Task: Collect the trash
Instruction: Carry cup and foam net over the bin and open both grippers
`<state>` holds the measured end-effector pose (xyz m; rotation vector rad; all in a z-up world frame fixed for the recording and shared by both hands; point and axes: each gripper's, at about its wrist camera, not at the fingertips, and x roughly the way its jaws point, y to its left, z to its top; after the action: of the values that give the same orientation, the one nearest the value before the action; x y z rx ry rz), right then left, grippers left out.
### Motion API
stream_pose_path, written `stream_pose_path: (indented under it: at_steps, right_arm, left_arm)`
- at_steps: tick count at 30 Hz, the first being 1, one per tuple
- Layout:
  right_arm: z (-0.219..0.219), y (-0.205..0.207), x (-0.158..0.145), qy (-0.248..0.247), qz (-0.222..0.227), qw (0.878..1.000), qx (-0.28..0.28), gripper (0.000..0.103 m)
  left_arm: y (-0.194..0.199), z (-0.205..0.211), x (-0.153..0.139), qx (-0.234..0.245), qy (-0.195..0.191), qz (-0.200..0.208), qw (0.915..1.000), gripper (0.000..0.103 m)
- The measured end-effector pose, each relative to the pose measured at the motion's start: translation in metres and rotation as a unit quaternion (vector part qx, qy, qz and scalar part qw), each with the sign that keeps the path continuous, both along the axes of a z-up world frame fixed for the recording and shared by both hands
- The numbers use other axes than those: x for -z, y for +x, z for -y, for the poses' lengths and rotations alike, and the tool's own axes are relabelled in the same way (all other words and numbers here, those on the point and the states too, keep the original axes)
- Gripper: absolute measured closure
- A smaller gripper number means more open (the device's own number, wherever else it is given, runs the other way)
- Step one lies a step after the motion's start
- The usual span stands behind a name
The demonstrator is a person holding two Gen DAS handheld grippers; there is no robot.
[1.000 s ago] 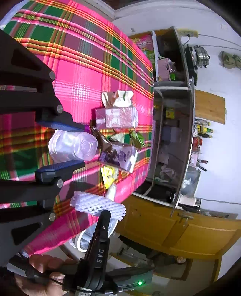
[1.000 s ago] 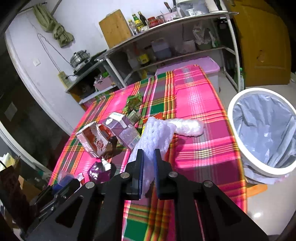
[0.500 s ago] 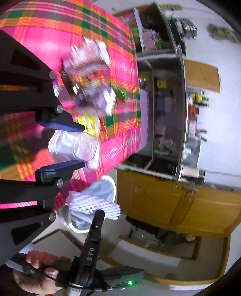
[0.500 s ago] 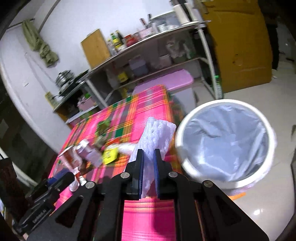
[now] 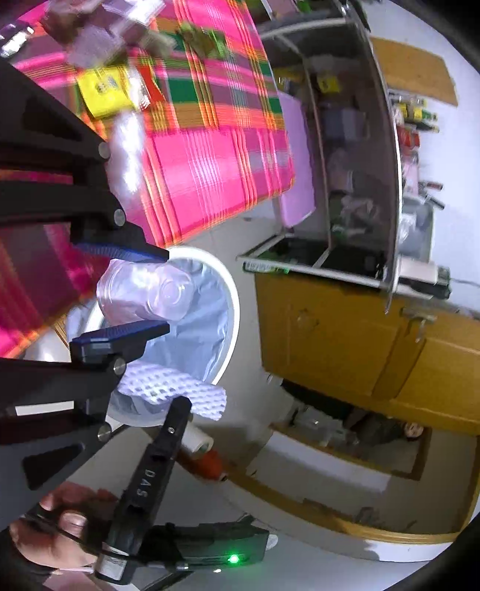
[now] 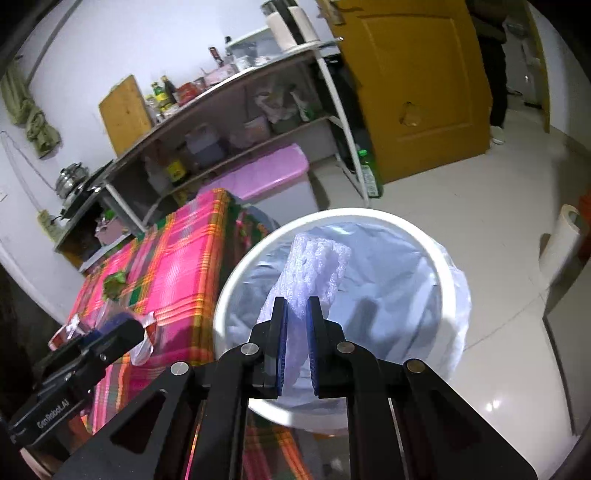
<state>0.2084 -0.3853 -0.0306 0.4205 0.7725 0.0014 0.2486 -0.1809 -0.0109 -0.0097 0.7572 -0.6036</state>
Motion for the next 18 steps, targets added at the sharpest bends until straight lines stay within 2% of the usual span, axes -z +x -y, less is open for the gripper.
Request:
stream_pose_path:
  at_steps: [7,9,10,11,12,18]
  right_arm:
    - [0.020,0.008,0.025,0.006,-0.031,0.999,0.013,0.089]
    - [0.025,0.009,0.030,0.010,-0.035,0.999,0.018,0.082]
    - [0.027,0.009,0.031,0.009,-0.038,0.999,0.019,0.079]
    - [0.028,0.009,0.032,0.007,-0.038,0.999,0.020,0.070]
    - [0.028,0.010,0.031,0.006,-0.038,0.999,0.020,0.060]
    - [0.026,0.002,0.021,0.006,-0.022,1.000,0.020,0.058]
  left_arm:
    - [0.024,0.045,0.023,0.036,0.012,-0.026,0.9990,0.071]
    - [0.030,0.052,0.030,0.047,0.011,-0.037,0.9981,0.068]
    - [0.032,0.054,0.034,0.048,0.010,-0.041,0.9980,0.061]
    - [0.033,0.054,0.036,0.047,0.007,-0.045,0.9979,0.055]
    - [0.035,0.053,0.038,0.045,0.003,-0.046,0.9979,0.053]
    - [0.032,0.038,0.031,0.023,-0.010,-0.044,0.9987,0.051]
